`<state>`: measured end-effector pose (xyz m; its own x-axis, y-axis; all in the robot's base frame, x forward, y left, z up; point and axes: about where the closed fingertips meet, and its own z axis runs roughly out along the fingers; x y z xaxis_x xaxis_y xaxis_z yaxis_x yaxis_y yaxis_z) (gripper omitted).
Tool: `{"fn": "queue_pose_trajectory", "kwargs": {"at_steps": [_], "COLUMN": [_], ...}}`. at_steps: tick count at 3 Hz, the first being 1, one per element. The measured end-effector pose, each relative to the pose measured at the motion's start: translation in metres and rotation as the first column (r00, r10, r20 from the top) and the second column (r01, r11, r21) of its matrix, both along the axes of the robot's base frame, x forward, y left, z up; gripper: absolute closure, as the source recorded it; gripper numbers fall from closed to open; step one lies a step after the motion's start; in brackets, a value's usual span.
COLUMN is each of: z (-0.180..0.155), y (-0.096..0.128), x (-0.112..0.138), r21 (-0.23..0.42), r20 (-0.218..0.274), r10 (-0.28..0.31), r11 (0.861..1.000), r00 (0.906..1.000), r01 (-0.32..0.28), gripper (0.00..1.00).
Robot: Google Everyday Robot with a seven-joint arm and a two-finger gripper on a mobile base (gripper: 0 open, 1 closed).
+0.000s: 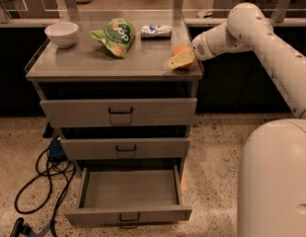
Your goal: Place orange into bottom drawer
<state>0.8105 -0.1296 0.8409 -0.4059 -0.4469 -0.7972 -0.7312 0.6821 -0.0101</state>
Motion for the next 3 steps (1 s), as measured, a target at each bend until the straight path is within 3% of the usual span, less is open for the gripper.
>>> {"fn": "queue_pose_trajectory", "kwargs": {"at_steps": [1, 3], "z": [-0.0014, -0.0015], "y": [0.0001, 0.0002], "x": [0.0003, 0.0003], "r21": [0.001, 0.001], "r20": [-0.002, -0.003], "r10": [-0.001, -0.001], "r11": [1.000, 1.000], "r00": [1.0000, 1.0000], "r01": [0.001, 0.001], "gripper": [0.00, 0.41]}}
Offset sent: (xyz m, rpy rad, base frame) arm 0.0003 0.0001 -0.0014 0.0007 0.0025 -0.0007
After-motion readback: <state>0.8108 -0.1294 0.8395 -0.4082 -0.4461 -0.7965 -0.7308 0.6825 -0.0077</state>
